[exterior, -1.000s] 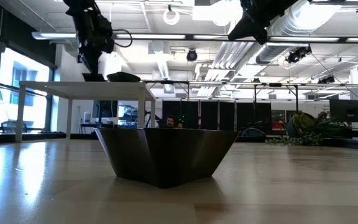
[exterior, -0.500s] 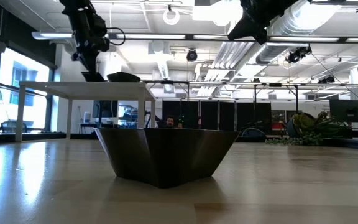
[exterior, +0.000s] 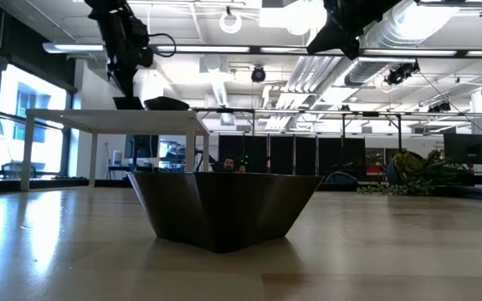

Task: Pick & Place Mini shaped plates
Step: Stack the black square plate on top of the other black square plates on the shelf, then stack the black leaf shaped plate on top of the other black leaf shaped plate on the shelf

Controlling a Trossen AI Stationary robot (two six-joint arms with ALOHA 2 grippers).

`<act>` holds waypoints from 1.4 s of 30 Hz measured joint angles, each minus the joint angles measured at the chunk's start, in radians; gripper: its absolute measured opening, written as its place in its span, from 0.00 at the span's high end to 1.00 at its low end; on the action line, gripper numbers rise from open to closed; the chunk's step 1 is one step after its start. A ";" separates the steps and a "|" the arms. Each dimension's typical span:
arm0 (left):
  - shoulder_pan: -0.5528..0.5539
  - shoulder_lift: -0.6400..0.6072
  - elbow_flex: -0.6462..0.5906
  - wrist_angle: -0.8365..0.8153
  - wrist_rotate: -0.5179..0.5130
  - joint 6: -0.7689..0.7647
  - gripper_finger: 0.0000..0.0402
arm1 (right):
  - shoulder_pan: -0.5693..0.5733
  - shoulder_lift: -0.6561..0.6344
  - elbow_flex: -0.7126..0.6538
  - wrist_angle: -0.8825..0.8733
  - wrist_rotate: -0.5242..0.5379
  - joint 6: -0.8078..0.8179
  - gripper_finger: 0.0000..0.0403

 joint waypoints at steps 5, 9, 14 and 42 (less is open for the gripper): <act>-0.029 0.000 0.000 -0.002 -0.038 0.006 0.99 | 0.000 0.000 0.000 0.000 0.000 0.000 0.98; -0.026 0.000 0.000 -0.003 -0.049 0.005 0.93 | 0.000 0.000 0.000 0.000 0.000 0.001 0.98; -0.026 0.000 0.000 -0.009 -0.050 -0.003 0.82 | 0.000 0.000 0.000 0.000 -0.004 0.008 0.98; -0.277 -0.411 -0.363 0.573 0.005 -0.641 0.99 | -0.305 -0.003 0.000 -0.556 0.204 -0.124 1.00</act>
